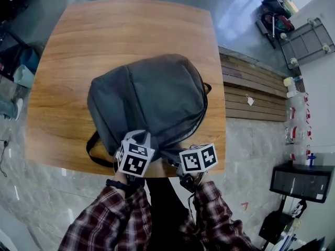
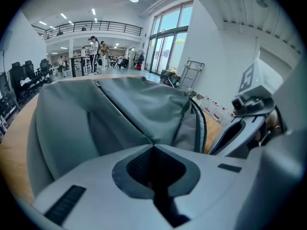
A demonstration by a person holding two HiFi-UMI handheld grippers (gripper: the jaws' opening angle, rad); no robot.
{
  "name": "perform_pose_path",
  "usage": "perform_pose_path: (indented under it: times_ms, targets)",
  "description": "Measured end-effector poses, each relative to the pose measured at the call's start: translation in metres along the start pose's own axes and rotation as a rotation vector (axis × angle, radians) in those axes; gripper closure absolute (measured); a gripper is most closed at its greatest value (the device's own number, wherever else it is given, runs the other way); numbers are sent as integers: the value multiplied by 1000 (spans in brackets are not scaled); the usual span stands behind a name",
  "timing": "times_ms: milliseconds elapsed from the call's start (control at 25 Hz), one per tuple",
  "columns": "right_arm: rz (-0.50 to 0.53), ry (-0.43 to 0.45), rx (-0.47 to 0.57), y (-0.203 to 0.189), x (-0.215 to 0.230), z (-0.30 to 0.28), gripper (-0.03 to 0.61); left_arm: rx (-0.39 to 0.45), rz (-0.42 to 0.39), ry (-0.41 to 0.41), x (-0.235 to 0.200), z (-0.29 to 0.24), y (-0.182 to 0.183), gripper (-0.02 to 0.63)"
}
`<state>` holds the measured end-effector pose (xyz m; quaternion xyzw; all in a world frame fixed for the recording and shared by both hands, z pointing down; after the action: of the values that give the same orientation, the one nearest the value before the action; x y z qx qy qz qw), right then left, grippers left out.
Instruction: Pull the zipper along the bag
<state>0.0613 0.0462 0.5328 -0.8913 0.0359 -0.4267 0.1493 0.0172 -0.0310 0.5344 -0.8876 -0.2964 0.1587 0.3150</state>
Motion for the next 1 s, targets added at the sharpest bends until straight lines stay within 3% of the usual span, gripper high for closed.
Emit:
perform_pose_path:
  times_ms: [360, 560, 760, 920, 1000]
  targets:
    - [15, 105, -129, -8, 0, -30, 554, -25, 6, -7, 1, -2, -2, 606]
    - [-31, 177, -86, -7, -1, -31, 554, -20, 7, -15, 0, -1, -3, 606]
    - [-70, 194, -37, -3, -7, -29, 486, -22, 10, -24, 0, -1, -2, 606]
    - [-136, 190, -26, 3, -3, -32, 488, -18, 5, -20, -3, 1, 0, 606]
    - [-156, 198, -45, 3, -4, -30, 527, -16, 3, -22, -3, 1, 0, 606]
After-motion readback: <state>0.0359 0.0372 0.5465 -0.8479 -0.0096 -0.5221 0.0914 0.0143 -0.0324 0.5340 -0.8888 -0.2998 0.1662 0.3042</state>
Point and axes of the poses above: the fingertips, and each gripper's own axes: z backward along the fingers, x to its right, y out of its top, the point moved 1 cm from there along z, backward along the fingers, and after that the axes turned 7 degrees about y, right-handed, at the moved point
